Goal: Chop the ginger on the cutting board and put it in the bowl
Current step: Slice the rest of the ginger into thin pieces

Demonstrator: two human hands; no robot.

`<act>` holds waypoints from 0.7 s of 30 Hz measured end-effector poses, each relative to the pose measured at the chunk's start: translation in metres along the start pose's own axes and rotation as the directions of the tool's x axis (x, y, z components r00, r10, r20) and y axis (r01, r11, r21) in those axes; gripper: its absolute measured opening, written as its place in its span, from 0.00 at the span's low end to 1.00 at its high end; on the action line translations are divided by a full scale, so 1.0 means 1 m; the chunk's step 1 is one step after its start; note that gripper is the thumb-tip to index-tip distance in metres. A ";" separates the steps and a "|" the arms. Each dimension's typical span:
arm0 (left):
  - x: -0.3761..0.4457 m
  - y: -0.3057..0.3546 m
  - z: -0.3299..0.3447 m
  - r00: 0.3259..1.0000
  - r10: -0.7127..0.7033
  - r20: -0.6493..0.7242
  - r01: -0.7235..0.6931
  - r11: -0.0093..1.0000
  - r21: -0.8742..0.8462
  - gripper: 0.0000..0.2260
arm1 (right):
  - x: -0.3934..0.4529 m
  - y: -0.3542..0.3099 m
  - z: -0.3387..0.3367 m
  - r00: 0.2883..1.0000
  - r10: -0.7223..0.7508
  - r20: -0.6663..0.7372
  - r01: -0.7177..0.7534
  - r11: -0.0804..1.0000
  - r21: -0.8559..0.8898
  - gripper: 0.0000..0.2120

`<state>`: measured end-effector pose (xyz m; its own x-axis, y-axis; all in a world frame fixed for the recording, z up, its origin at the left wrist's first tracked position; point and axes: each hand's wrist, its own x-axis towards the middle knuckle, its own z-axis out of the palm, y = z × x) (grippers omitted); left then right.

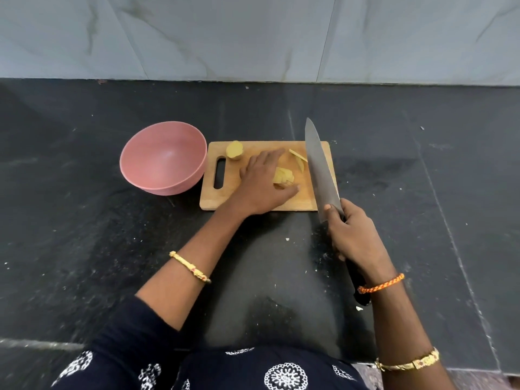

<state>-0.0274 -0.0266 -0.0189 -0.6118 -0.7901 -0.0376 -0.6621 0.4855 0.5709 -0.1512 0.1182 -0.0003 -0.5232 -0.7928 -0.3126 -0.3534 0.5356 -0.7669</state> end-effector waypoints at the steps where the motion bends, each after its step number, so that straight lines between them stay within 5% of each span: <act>1: -0.003 -0.006 -0.009 0.998 -0.009 0.069 0.012 0.999 -0.042 0.33 | 0.000 0.001 0.000 1.000 -0.002 -0.001 0.002 1.000 0.003 0.16; 4: -0.015 -0.020 -0.020 0.987 -0.009 0.163 0.036 0.985 -0.167 0.32 | 0.000 0.001 -0.002 1.000 -0.005 -0.011 0.005 1.000 0.026 0.16; 8: -0.023 -0.012 -0.002 0.995 0.040 0.093 -0.017 0.971 -0.237 0.28 | 0.001 0.000 -0.002 1.000 -0.004 -0.020 0.005 0.999 0.038 0.15; 12: -0.012 -0.006 0.010 0.998 0.054 0.035 -0.046 0.978 -0.204 0.27 | -0.001 0.002 -0.002 1.000 -0.013 -0.010 0.013 0.999 0.030 0.16; 21: 0.008 -0.018 -0.014 0.970 0.148 0.191 -0.140 0.989 -0.052 0.23 | -0.004 0.000 -0.008 0.999 -0.041 -0.029 0.041 0.999 0.007 0.16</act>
<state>-0.0141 -0.0467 -0.0174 -0.7741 -0.6236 -0.1086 -0.5462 0.5714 0.6125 -0.1560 0.1236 0.0053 -0.5305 -0.8054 -0.2644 -0.3692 0.5003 -0.7832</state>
